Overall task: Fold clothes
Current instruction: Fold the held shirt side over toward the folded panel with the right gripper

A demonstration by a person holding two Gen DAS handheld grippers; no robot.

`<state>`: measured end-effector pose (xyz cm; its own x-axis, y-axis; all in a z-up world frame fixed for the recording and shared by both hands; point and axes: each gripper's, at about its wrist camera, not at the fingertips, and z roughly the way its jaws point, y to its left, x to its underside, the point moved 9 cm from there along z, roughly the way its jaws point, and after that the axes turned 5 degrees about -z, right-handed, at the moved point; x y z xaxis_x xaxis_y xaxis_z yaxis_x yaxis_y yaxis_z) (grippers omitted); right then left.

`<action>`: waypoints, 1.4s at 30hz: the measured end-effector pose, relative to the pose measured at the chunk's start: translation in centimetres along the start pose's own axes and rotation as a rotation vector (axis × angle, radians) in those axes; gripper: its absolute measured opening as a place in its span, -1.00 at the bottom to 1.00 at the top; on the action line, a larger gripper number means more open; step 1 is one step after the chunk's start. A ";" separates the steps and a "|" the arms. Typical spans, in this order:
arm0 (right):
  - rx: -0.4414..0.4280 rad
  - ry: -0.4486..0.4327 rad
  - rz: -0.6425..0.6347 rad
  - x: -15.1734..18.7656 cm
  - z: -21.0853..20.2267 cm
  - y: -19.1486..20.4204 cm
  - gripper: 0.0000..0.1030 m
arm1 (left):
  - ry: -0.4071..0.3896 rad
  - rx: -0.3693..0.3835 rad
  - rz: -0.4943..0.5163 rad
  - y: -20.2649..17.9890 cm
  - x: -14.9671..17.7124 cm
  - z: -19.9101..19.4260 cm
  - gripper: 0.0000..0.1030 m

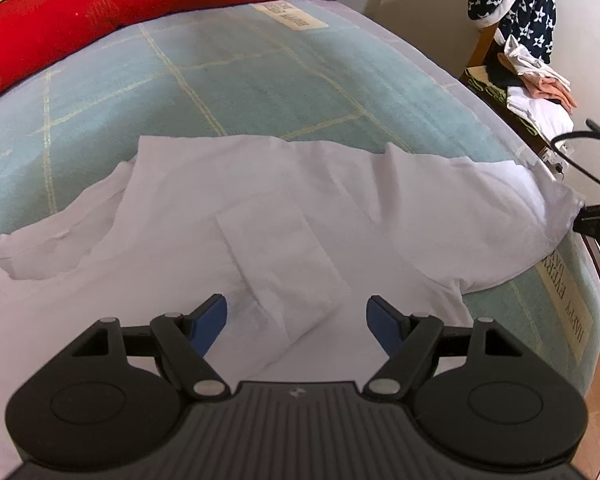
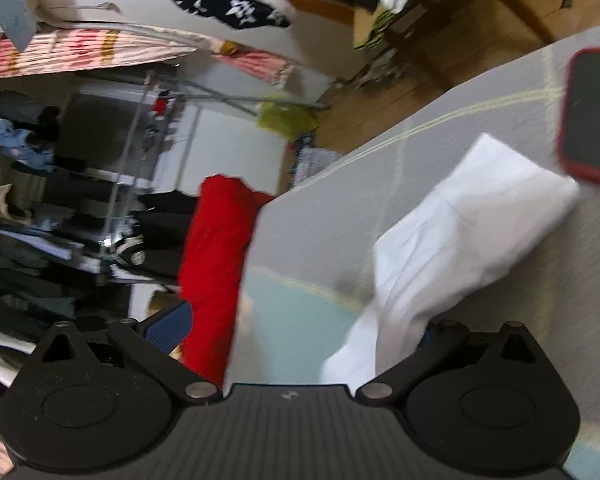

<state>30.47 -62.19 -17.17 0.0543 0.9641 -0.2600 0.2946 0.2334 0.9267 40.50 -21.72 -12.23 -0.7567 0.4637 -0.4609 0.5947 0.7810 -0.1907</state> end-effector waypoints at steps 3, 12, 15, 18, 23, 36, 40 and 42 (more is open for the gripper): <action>-0.035 0.040 -0.009 1.0 0.9 1.5 1.00 | -0.012 -0.015 0.025 0.4 0.1 -0.5 0.50; -0.110 0.104 -0.015 3.7 2.5 4.7 1.00 | -0.026 -0.051 0.055 2.6 1.1 -2.5 0.50; -0.132 0.125 -0.022 4.8 2.7 5.9 1.00 | -0.012 -0.064 0.066 3.3 1.6 -2.9 0.50; -0.145 0.155 -0.031 6.0 3.1 6.8 1.00 | 0.017 -0.069 0.095 3.6 2.2 -3.4 0.50; -0.167 0.183 -0.027 7.7 3.7 8.1 1.00 | 0.048 -0.067 0.179 3.7 3.2 -4.1 0.50; -0.219 0.239 -0.046 11.9 3.9 11.2 1.00 | 0.111 -0.057 0.329 5.1 6.1 -5.6 0.50; -0.244 0.260 -0.042 13.3 3.9 12.2 1.00 | 0.116 -0.059 0.328 5.8 6.6 -5.9 0.50; -0.257 0.273 -0.041 14.1 4.1 12.9 1.00 | 0.118 -0.057 0.328 6.1 6.8 -6.1 0.50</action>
<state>38.91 -46.11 -10.03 -0.2187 0.9436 -0.2485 0.0405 0.2632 0.9639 37.30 -11.24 -11.23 -0.5560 0.7362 -0.3858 0.7976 0.6032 0.0016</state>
